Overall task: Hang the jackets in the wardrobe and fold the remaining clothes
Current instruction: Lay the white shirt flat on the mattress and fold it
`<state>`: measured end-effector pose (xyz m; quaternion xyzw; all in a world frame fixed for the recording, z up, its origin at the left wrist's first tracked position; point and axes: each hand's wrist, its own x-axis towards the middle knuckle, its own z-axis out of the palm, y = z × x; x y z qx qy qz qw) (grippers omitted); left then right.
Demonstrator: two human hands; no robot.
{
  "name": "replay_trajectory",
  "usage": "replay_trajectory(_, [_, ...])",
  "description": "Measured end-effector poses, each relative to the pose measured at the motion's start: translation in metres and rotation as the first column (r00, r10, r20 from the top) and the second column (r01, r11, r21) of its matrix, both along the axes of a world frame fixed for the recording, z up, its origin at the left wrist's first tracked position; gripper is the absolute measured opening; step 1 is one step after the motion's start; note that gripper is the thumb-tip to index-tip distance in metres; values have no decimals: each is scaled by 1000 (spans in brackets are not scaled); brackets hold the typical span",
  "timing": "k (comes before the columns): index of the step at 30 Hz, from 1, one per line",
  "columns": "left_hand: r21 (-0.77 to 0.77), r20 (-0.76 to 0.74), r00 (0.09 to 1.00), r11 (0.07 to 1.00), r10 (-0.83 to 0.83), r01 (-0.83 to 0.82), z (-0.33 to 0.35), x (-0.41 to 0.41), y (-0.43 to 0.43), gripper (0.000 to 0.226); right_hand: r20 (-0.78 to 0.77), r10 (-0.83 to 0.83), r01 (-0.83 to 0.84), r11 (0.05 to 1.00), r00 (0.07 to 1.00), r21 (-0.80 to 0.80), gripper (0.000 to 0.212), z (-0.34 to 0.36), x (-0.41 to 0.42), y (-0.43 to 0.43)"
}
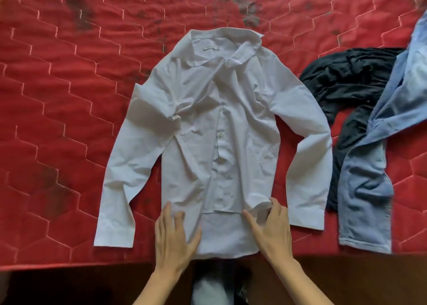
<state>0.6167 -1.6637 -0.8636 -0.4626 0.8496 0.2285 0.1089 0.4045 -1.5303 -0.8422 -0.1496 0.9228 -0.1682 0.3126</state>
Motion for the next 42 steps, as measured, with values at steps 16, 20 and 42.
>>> replay_trajectory(16, [-5, -41, 789, 790, 613, -613, 39, 68, -27, 23, -269, 176, -184, 983, 947, -3, 24, -11, -21, -20])
replay_trajectory(20, [-215, -1, 954, 932, 300, -293, 19, 48, -39, 65, -304, 167, -179, 984, 938, -14, 8, -19, -21, -13])
replay_trajectory(42, [-257, -4, 1000, 966, 20, -20, 9, 66, -62, 70, -142, -360, 339, 928, 922, -153, 37, -13, -27, 55])
